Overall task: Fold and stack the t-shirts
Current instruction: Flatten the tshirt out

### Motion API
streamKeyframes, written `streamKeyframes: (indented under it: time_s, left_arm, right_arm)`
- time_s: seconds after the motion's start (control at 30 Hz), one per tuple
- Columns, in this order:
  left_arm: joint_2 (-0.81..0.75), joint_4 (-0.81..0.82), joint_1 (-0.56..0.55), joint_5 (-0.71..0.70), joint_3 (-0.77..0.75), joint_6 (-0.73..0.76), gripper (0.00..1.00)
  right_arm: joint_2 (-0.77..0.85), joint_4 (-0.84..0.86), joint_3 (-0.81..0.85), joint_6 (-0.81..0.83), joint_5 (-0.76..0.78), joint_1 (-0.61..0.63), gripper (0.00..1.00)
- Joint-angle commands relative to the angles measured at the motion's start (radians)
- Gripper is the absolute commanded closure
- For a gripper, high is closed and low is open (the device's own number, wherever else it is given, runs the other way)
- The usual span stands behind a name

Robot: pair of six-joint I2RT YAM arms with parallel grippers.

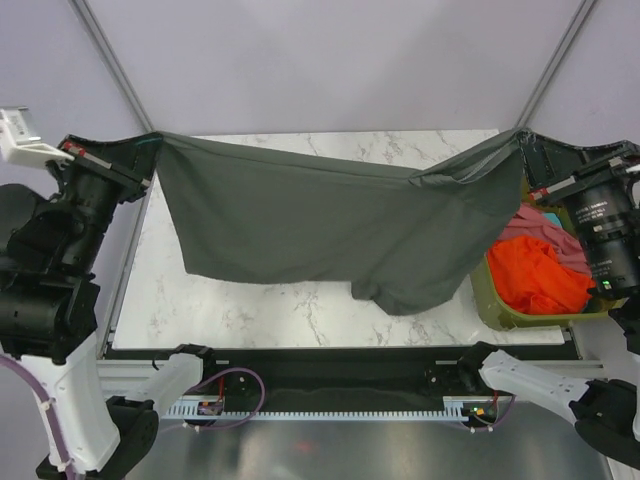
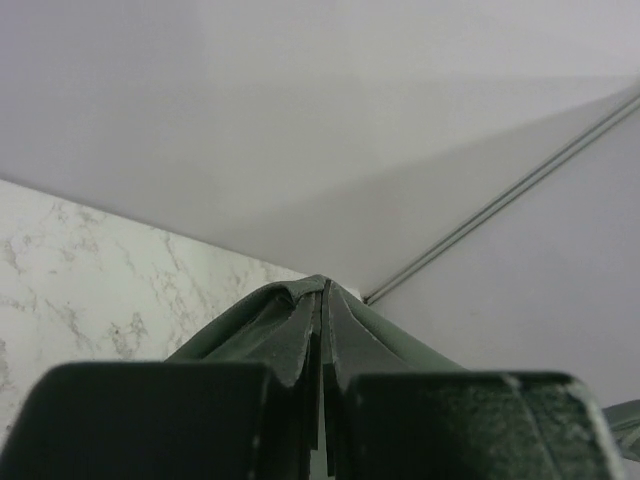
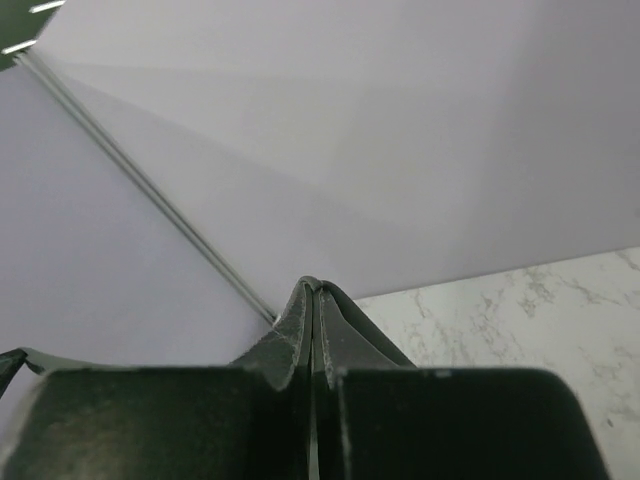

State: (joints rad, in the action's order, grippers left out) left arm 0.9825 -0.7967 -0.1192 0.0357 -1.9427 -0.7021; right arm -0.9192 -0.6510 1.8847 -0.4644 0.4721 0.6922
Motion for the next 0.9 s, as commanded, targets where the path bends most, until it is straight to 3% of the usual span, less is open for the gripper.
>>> streamKeyframes:
  time_s: [0.0,0.17,0.33,0.5,0.6,0.73,0.87]
  left_arm:
    - [0.060,-0.001,0.003,0.046,0.112,0.013,0.98]
    - [0.186,0.001,0.004,-0.003,0.183,0.033,0.98]
    - [0.416,0.036,0.006,-0.115,0.093,0.061,0.98]
    - [0.646,0.050,0.032,-0.093,-0.252,0.040,0.98]
    - [0.757,0.048,0.055,-0.070,-0.433,0.006,0.98]
    - [0.782,0.050,0.087,-0.040,-0.509,-0.022,0.98]
    - [0.682,0.051,0.087,-0.002,-0.327,-0.022,0.98]
  right_arm:
    - [-0.094,-0.062,0.008,0.019,0.106,0.001,1.00]
    - [-0.257,-0.015,0.004,0.154,0.210,0.001,1.00]
    - [-0.460,0.184,0.025,0.311,0.217,-0.025,1.00]
    - [-0.770,0.295,0.262,0.429,0.344,-0.152,1.00]
    - [-0.886,0.278,0.511,0.426,0.277,-0.232,1.00]
    - [-0.877,0.286,0.567,0.423,0.194,-0.273,1.00]
    - [-0.726,0.284,0.382,0.368,0.122,-0.275,1.00]
